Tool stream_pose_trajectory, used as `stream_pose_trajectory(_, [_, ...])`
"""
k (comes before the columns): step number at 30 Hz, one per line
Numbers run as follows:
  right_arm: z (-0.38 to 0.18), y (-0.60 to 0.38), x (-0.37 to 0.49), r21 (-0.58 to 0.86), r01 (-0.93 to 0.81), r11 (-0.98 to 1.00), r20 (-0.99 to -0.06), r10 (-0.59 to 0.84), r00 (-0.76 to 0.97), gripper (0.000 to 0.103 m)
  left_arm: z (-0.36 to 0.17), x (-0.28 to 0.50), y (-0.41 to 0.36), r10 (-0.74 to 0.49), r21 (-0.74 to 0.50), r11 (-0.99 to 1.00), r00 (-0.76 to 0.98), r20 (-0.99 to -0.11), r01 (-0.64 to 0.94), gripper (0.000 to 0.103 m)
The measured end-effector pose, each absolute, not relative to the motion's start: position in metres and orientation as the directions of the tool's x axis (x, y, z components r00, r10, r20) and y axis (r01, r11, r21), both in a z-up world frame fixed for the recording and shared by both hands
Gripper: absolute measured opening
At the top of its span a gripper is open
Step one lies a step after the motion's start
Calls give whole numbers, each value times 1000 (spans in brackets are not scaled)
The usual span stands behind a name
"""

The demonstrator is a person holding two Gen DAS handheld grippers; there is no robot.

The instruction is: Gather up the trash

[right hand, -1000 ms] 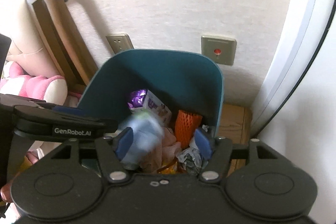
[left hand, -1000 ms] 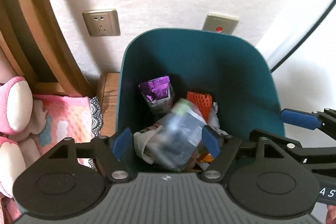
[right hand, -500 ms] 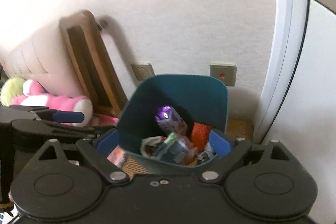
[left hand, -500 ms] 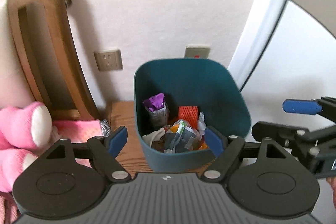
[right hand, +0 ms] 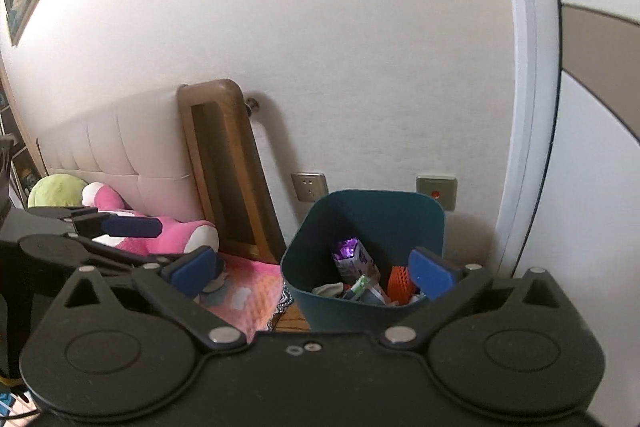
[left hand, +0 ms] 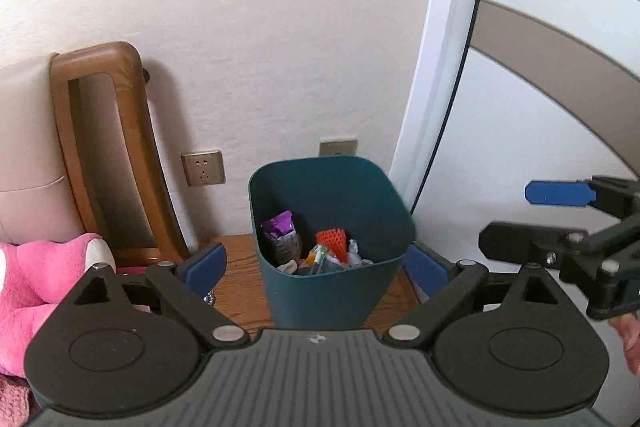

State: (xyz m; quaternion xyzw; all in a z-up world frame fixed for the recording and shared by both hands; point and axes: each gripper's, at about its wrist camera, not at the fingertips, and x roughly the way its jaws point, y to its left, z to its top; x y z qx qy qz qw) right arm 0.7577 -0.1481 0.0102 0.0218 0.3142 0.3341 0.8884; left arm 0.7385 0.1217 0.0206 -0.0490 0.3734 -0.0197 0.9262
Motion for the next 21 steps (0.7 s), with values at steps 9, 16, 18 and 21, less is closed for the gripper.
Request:
stream_pose_trajectory(9, [23, -158, 726, 229, -590, 774, -518, 610, 600, 103, 36, 703, 125, -73, -141, 990, 741, -667, -29, 97])
stream_pose_trajectory(16, [25, -159, 718, 253, -583, 772, -509, 619, 599, 103, 36, 688, 129, -71, -154, 987, 733, -676, -47, 97])
stream_pose_trajectory(18, [24, -158, 718, 255, -583, 772, -510, 619, 596, 103, 36, 687, 131, -65, -154, 987, 731, -679, -55, 97])
stream_pose_trajectory(21, [23, -156, 718, 256, -585, 770, -510, 621, 594, 103, 37, 685, 134, -69, -163, 985, 731, -678, -59, 97])
